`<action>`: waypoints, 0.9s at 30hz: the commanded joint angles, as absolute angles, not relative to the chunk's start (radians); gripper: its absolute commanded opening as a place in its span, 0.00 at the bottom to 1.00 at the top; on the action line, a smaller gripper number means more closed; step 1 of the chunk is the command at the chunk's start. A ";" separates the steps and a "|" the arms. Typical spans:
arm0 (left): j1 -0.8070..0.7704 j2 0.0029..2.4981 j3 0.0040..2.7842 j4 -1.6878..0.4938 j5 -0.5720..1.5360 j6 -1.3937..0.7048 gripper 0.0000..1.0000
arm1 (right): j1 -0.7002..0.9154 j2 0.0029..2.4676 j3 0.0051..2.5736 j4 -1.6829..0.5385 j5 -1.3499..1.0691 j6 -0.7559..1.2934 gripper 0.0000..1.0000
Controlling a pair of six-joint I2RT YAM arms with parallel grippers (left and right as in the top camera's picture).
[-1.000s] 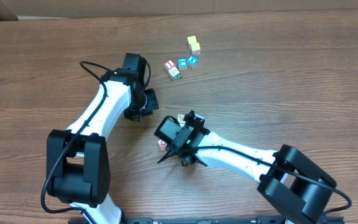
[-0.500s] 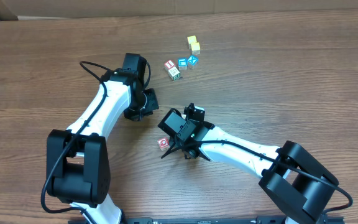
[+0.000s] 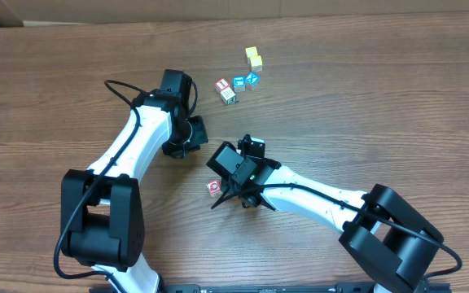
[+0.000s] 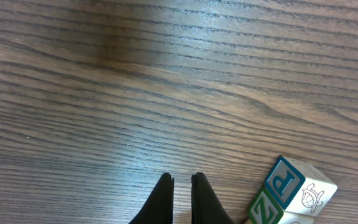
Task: Flip 4 blocks
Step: 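Hold the right gripper against the lined-up blocks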
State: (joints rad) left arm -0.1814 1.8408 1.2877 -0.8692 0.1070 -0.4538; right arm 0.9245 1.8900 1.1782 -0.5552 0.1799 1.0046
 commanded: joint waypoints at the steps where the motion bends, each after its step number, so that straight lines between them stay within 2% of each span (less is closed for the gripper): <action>1: -0.184 1.828 1.289 -0.871 0.093 -0.441 0.05 | 0.928 1.903 1.192 -0.558 0.178 0.990 0.47; 6: -0.184 1.828 1.289 -0.871 0.093 -0.441 0.06 | 0.928 1.912 1.192 -0.549 0.179 0.990 0.49; 12: -0.184 1.828 1.289 -0.871 0.093 -0.441 0.05 | 0.928 1.913 1.192 -0.549 0.156 0.992 0.28; 27: -0.184 1.828 1.289 -0.871 0.093 -0.441 0.06 | 0.928 1.913 1.192 -0.528 0.207 0.990 0.32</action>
